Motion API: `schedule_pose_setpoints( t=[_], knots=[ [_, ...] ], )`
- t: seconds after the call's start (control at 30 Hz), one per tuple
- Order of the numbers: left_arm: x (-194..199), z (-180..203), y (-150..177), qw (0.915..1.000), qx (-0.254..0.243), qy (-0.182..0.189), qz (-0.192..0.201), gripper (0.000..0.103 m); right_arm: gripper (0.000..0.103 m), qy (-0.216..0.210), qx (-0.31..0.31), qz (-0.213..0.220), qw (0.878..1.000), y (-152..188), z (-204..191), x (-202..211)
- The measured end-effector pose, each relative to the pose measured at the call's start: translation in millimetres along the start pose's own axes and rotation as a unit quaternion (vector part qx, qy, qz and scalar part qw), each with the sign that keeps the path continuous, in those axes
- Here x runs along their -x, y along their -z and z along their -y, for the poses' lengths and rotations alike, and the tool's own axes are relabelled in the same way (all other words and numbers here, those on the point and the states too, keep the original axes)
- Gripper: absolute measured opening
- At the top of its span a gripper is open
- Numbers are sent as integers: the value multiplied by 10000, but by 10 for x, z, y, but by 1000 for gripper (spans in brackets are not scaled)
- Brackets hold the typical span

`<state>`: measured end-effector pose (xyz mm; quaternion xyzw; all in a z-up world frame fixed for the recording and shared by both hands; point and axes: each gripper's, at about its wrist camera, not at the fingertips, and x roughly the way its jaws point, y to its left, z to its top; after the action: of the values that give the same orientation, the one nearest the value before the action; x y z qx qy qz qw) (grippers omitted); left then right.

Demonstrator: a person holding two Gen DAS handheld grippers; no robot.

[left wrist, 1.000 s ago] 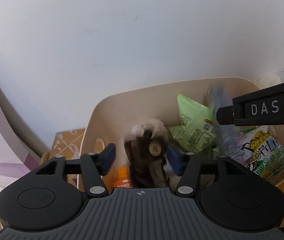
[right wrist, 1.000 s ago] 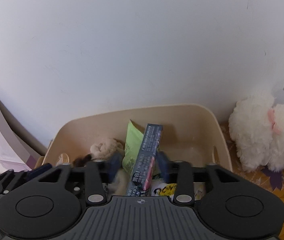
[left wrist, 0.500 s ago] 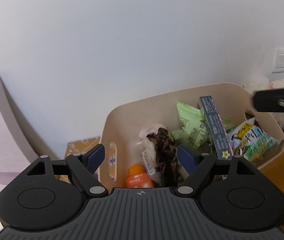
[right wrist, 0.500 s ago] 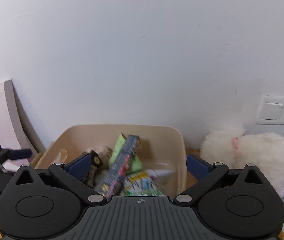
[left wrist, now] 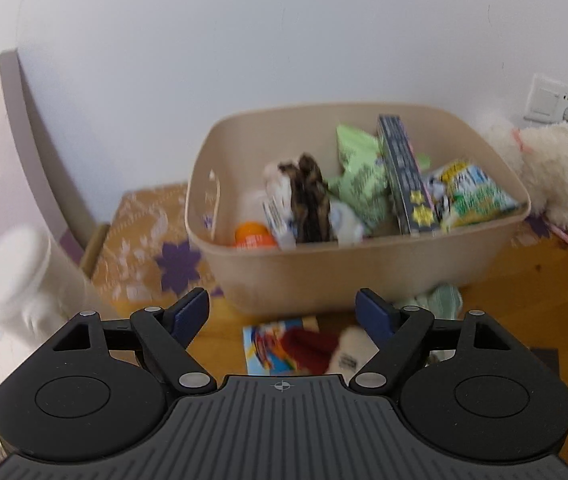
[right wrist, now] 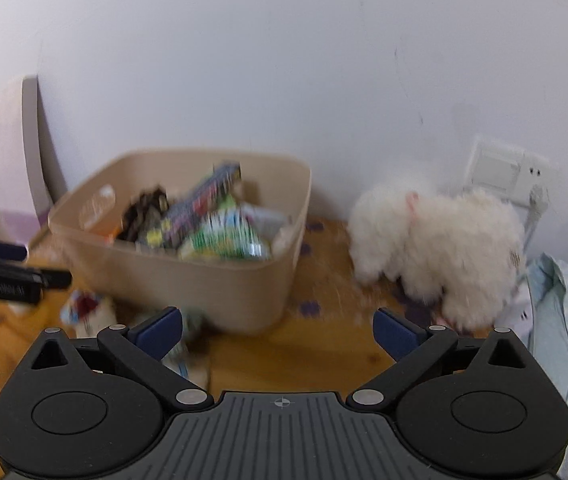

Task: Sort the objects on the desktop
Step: 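Grasp the white plush cat toy with the left tool while the right tool grasps the black box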

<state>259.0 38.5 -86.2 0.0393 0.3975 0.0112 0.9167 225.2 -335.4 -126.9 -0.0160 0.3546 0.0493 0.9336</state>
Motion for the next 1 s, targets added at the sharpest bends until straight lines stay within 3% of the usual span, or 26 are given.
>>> schedule_pose_setpoints(
  t=[0.33, 0.57, 1.0],
  knots=[
    [-73, 78, 357, 9975, 513, 312, -360, 82, 103, 38, 570, -560, 9968, 525, -29, -104],
    [-153, 159, 433, 9959, 885, 142, -137, 82, 103, 20, 706, -739, 9948, 693, -14, -207],
    [-495, 231, 499, 9914, 1179, 292, -477, 82, 80, -274, 1130, -1068, 9875, 795, 2, -505]
  ],
)
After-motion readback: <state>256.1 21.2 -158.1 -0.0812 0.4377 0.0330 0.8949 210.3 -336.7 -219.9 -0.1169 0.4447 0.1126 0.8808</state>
